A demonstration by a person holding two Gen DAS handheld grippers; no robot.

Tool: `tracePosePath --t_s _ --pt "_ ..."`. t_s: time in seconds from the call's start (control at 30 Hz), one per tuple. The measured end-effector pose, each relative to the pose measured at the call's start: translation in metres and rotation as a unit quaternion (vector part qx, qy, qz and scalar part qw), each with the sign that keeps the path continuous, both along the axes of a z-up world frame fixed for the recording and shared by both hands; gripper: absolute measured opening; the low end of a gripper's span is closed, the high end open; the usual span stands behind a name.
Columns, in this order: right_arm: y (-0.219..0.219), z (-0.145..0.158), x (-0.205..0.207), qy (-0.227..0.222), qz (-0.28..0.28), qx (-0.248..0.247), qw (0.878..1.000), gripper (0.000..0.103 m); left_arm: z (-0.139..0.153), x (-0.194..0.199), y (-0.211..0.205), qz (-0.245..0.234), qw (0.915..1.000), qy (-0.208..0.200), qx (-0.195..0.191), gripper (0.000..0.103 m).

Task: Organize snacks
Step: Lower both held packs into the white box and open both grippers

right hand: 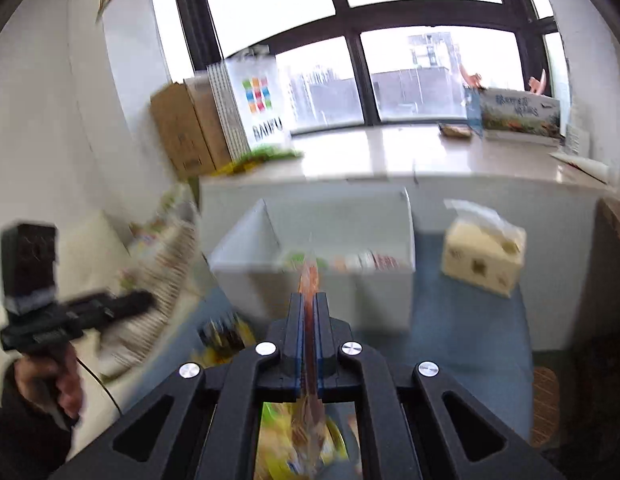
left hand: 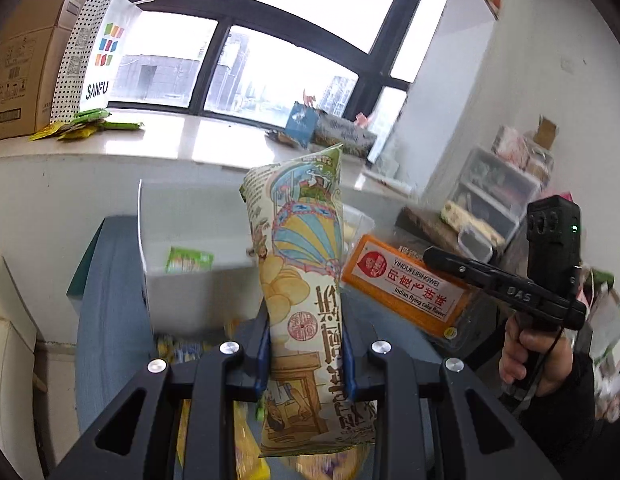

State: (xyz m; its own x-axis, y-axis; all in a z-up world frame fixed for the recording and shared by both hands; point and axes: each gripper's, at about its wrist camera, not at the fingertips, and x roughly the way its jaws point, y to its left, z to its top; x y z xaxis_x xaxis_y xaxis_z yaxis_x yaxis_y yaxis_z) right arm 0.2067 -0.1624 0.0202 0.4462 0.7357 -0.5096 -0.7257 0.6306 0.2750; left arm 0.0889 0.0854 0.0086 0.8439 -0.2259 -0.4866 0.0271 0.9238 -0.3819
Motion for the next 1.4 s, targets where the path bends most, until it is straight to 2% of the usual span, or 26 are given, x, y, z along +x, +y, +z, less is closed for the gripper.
tracePosePath --t_s 0.1,0.2,0.3,0.43,0.47,0.5,0.53,0.57,0.6,0.63,0.73,0.83,1.03,1.23,1.33,1.4 --pt "0.022 0.021 0.028 -0.002 -0.002 0.014 1.000 0.003 0.013 0.039 0.020 0.015 0.9998 -0.002 -0.010 0.031" --pt "0.044 0.030 0.066 0.014 -0.013 0.032 0.999 0.003 0.019 0.082 0.040 0.032 0.9992 0.012 -0.020 0.031" --pt "0.070 0.027 0.108 0.042 -0.032 0.031 0.998 0.003 0.018 0.121 0.055 0.046 0.9983 0.034 -0.010 0.031" --pt "0.098 0.012 0.153 0.059 -0.058 0.000 0.997 0.004 0.000 0.163 0.072 0.070 0.9942 0.082 0.001 0.033" --pt "0.102 0.003 0.166 0.074 -0.065 -0.005 0.995 0.005 -0.004 0.169 0.075 0.084 0.9918 0.094 0.016 0.048" --pt "0.104 -0.004 0.173 0.087 -0.067 -0.010 0.994 0.010 -0.009 0.176 0.078 0.102 0.9879 0.110 0.037 0.084" --pt "0.107 -0.011 0.181 0.100 -0.070 -0.020 0.992 0.031 -0.014 0.181 0.082 0.114 0.9842 0.126 0.049 0.102" --pt "0.109 -0.017 0.187 0.106 -0.076 -0.032 0.991 0.053 -0.019 0.182 0.085 0.117 0.9832 0.130 0.051 0.103" --pt "0.107 -0.021 0.189 0.105 -0.082 -0.036 0.990 0.096 -0.023 0.183 0.088 0.119 0.9820 0.138 0.050 0.103" --pt "0.104 -0.023 0.188 0.100 -0.086 -0.035 0.991 0.103 -0.026 0.182 0.090 0.122 0.9811 0.143 0.047 0.103" --pt "0.094 -0.021 0.181 0.094 -0.074 -0.016 0.993 0.103 -0.029 0.174 0.093 0.120 0.9824 0.137 0.039 0.103" --pt "0.083 -0.011 0.168 0.078 -0.074 0.004 0.994 0.103 -0.029 0.164 0.084 0.111 0.9832 0.135 0.055 0.103" --pt "0.060 0.007 0.129 0.060 -0.058 0.045 0.996 0.103 -0.019 0.130 0.055 0.086 0.9874 0.102 0.084 0.103" --pt "0.045 0.029 0.063 0.004 -0.028 0.048 0.998 0.103 0.000 0.080 0.035 0.041 0.9962 0.042 0.065 0.103" --pt "0.035 0.040 0.030 -0.034 -0.029 0.043 0.998 0.103 0.011 0.051 0.026 0.039 0.9972 0.025 0.058 0.103" --pt "0.023 0.043 0.011 -0.044 -0.029 0.042 0.998 0.103 0.021 0.027 0.021 0.046 0.9974 0.007 0.055 0.103"
